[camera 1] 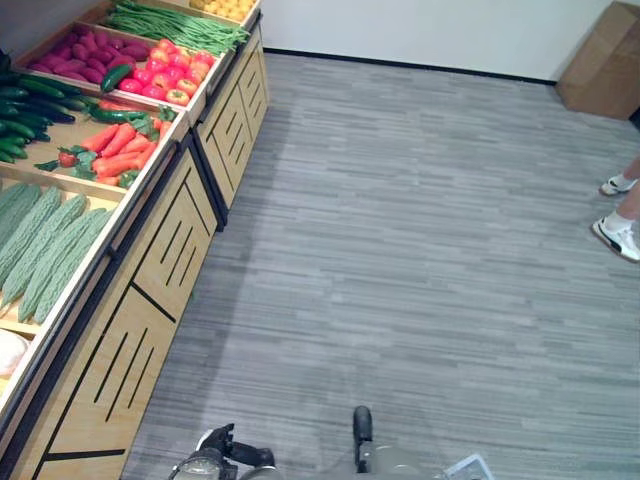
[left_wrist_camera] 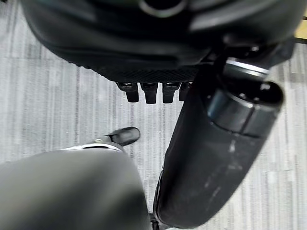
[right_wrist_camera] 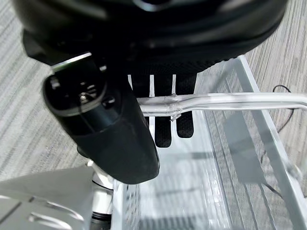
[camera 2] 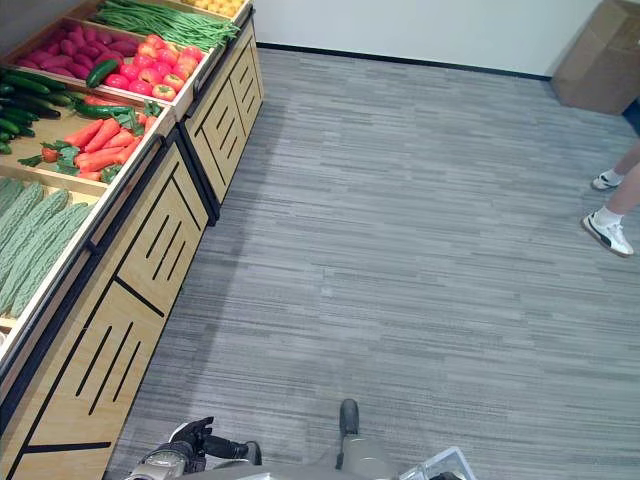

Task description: Get the vegetables into the basket

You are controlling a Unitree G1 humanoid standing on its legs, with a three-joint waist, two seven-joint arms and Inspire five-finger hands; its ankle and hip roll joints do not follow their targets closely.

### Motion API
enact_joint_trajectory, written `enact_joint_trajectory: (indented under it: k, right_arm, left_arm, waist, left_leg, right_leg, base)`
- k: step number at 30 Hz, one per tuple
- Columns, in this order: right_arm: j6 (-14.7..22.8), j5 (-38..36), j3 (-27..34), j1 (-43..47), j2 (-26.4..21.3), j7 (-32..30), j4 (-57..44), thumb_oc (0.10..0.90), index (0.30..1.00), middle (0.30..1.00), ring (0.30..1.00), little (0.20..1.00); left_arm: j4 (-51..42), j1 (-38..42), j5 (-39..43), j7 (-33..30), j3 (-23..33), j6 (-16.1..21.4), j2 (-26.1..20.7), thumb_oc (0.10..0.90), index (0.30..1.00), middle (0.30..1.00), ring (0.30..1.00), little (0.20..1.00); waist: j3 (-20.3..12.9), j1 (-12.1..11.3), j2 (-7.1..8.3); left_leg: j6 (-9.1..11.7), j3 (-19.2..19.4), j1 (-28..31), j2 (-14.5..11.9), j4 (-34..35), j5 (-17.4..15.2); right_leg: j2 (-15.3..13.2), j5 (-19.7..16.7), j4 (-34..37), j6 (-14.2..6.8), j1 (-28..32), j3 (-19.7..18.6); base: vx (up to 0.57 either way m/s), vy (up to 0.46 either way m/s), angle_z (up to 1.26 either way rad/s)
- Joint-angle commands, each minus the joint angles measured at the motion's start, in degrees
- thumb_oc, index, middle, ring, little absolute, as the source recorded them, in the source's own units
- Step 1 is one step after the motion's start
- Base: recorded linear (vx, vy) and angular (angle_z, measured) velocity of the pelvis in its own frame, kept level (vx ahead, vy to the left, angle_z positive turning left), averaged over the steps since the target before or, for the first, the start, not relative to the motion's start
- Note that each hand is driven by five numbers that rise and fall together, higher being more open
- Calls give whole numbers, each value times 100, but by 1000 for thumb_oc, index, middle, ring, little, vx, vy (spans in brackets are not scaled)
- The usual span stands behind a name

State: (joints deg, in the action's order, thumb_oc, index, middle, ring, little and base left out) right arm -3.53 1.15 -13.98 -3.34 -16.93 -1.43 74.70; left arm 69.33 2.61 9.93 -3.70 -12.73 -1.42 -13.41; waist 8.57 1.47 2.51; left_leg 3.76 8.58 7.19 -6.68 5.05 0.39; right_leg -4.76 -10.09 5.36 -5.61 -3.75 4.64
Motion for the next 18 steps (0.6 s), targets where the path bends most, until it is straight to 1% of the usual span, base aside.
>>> enact_joint_trajectory:
  k: [1, 9, 18]
  right_arm:
    - [28, -150, -23, 111, -238, -52, 27, 400, 300, 300, 300, 300]
    - [30, -170, -49, 117, -274, -48, 92, 400, 300, 300, 300, 300]
    - [15, -203, -46, 148, -318, -53, 164, 400, 300, 300, 300, 300]
  left_arm:
    - [94, 169, -128, -33, 96, 47, -115, 900, 1000, 1000, 1000, 1000]
    - [100, 123, -84, -32, 107, 43, -51, 900, 1000, 1000, 1000, 1000]
    - [132, 140, -68, -36, 76, 34, -19, 900, 1000, 1000, 1000, 1000]
  waist:
    - [137, -50, 58]
    - [70, -85, -26]
    - [57, -89, -84]
  left_leg:
    - [105, 92, -254, 368, -5, 83]
    - [166, -64, -162, 289, -5, 90]
    - [209, -170, -131, 211, -5, 141]
  right_leg:
    - [-247, 1025, -92, -487, 1021, 45]
    - [-121, 1164, -55, -377, 1184, 80]
    - [-37, 1201, -76, -299, 1207, 17]
  base:
    - [29, -66, 2]
    - [21, -52, 3]
    - [6, -28, 0]
